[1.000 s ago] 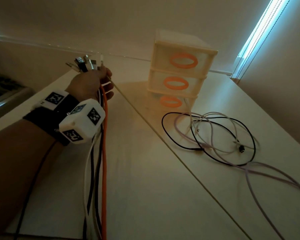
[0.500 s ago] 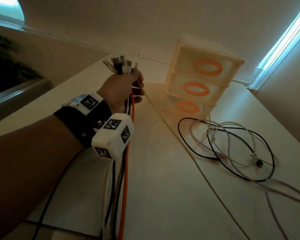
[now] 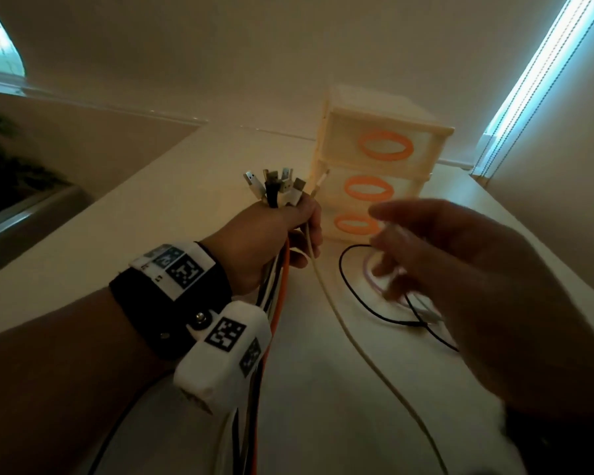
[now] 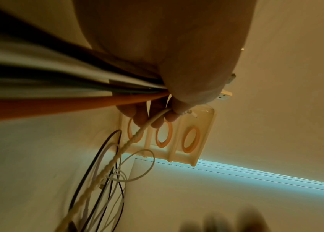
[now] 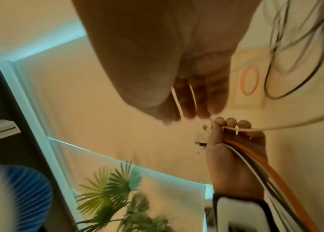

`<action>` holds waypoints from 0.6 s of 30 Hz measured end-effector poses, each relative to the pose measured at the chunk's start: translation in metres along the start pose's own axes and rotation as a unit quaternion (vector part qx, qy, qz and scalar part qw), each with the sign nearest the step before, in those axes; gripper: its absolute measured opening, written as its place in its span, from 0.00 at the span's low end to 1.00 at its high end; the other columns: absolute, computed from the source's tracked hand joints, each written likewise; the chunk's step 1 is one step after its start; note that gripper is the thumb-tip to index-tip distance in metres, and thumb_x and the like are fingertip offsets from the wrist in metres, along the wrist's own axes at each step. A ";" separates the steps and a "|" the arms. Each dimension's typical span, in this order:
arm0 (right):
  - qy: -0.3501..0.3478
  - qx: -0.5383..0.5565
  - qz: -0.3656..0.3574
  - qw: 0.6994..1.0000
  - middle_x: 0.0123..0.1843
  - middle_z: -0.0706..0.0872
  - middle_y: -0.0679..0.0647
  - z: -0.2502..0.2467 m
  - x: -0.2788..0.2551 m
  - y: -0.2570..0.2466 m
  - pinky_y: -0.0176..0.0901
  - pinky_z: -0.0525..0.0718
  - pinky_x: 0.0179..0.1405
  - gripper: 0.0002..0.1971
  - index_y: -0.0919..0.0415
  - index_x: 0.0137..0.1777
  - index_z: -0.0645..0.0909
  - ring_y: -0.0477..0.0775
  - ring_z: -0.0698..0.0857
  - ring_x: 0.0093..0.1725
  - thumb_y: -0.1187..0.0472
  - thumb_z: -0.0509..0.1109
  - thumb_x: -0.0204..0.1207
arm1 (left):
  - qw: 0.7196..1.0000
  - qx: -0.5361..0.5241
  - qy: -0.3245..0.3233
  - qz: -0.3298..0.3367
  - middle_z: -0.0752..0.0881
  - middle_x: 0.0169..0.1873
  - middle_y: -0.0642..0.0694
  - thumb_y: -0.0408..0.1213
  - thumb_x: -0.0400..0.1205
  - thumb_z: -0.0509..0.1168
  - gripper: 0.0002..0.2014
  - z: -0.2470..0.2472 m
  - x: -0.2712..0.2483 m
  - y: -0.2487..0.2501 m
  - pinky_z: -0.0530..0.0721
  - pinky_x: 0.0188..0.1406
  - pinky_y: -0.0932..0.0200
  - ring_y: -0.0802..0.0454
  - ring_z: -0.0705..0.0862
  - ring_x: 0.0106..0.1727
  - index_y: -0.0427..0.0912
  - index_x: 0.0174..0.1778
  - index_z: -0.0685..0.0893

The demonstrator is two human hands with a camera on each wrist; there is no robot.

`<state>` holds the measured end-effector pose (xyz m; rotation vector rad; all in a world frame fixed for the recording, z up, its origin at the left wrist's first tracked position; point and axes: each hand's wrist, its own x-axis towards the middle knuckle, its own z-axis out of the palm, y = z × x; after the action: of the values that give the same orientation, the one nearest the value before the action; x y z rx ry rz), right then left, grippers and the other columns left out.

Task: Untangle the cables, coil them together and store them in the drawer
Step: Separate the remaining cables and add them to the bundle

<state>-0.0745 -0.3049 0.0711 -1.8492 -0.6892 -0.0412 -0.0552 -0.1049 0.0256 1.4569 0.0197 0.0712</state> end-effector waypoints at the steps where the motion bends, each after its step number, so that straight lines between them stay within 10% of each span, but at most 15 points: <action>1: 0.040 0.034 0.012 0.999 0.47 0.91 0.49 0.007 0.014 0.009 0.42 0.89 0.39 0.12 0.48 0.64 0.84 0.48 0.91 0.44 0.56 0.70 0.83 | 1.000 0.002 -0.005 -0.003 0.84 0.33 0.43 0.42 0.92 0.57 0.15 0.000 0.000 -0.001 0.81 0.32 0.58 0.48 0.84 0.34 0.39 0.42 0.80; 4: 0.096 0.061 0.055 0.992 0.54 0.88 0.49 0.037 0.064 0.034 0.39 0.86 0.39 0.21 0.51 0.75 0.78 0.48 0.89 0.45 0.55 0.72 0.83 | 1.000 0.018 -0.022 -0.010 0.84 0.33 0.42 0.43 0.92 0.57 0.15 -0.001 0.000 -0.003 0.81 0.32 0.57 0.47 0.83 0.35 0.38 0.45 0.80; 9: 0.065 0.130 0.056 0.988 0.45 0.91 0.54 0.036 0.072 0.075 0.48 0.83 0.42 0.06 0.56 0.55 0.90 0.49 0.84 0.39 0.59 0.75 0.80 | 0.998 0.041 -0.050 -0.018 0.84 0.34 0.41 0.43 0.92 0.57 0.16 -0.003 0.003 -0.008 0.81 0.32 0.58 0.48 0.83 0.35 0.40 0.42 0.80; 18: 0.051 0.206 0.080 0.974 0.44 0.87 0.56 0.029 0.071 0.081 0.45 0.79 0.38 0.04 0.57 0.46 0.87 0.49 0.80 0.38 0.66 0.73 0.79 | 0.996 0.050 -0.073 -0.023 0.84 0.34 0.41 0.43 0.92 0.56 0.16 0.001 0.005 -0.014 0.78 0.42 0.50 0.47 0.84 0.36 0.40 0.42 0.80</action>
<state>0.0148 -0.2665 0.0155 -1.4838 -0.4352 0.1056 -0.0493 -0.1076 0.0120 1.5571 -0.0637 -0.0740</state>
